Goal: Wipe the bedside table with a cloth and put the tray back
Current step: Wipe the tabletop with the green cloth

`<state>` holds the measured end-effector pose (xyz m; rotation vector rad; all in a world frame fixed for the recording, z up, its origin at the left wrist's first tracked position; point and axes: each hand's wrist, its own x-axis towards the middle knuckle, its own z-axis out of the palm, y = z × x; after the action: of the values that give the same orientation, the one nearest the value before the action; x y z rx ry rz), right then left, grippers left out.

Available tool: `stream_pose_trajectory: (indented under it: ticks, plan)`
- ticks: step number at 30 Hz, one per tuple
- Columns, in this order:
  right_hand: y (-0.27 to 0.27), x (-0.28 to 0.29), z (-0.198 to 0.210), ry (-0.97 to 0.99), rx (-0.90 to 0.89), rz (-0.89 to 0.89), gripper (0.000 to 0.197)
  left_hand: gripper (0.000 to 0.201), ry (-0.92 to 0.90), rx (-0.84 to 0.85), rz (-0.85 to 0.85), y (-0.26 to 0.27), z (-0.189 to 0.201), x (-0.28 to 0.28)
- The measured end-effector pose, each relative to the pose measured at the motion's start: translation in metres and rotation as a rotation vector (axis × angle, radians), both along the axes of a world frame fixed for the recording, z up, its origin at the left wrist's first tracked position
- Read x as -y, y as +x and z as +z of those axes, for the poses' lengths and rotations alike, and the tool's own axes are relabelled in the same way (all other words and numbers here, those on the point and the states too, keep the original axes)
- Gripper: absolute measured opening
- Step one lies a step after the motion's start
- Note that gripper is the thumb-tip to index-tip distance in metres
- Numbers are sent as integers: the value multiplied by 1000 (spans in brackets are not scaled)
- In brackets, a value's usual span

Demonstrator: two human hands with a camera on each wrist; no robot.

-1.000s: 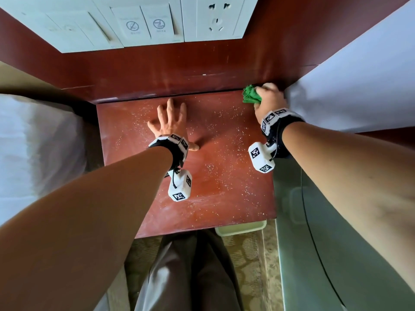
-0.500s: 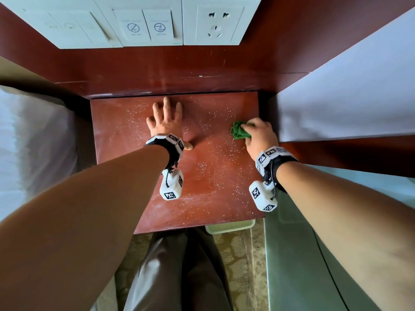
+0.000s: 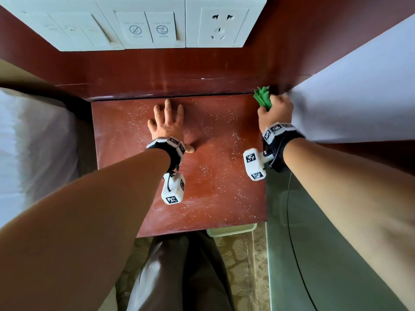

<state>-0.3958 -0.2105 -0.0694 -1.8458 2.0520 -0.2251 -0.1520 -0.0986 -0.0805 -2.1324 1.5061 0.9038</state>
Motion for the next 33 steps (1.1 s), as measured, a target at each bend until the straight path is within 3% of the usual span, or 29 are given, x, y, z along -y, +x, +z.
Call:
stream_pose_trajectory:
  ticks: [7, 11, 15, 22, 26, 30, 33]
  plan:
    - [27, 9, -11, 147, -129, 20, 23, 142, 2, -9, 2, 1, 0, 0]
    - [23, -5, -13, 88, -111, 191, 33, 142, 10, -18, 6, 2, 0, 1]
    - [16, -23, -11, 153, -32, 353, 44, 143, 6, -17, 9, 1, 0, 0]
    - [4, -66, -10, 326, 25, 590, 35, 143, -2, -27, 19, 2, 2, -1]
    - [7, -62, -2, 348, 96, 475, 29, 143, 1, -24, 17, 2, 2, 0]
    - [9, -38, 6, 142, 93, 118, 31, 143, 2, -17, 9, 2, 1, 0]
    - [11, -18, 4, 29, 92, -52, 25, 143, 0, -13, 5, 3, 0, -1]
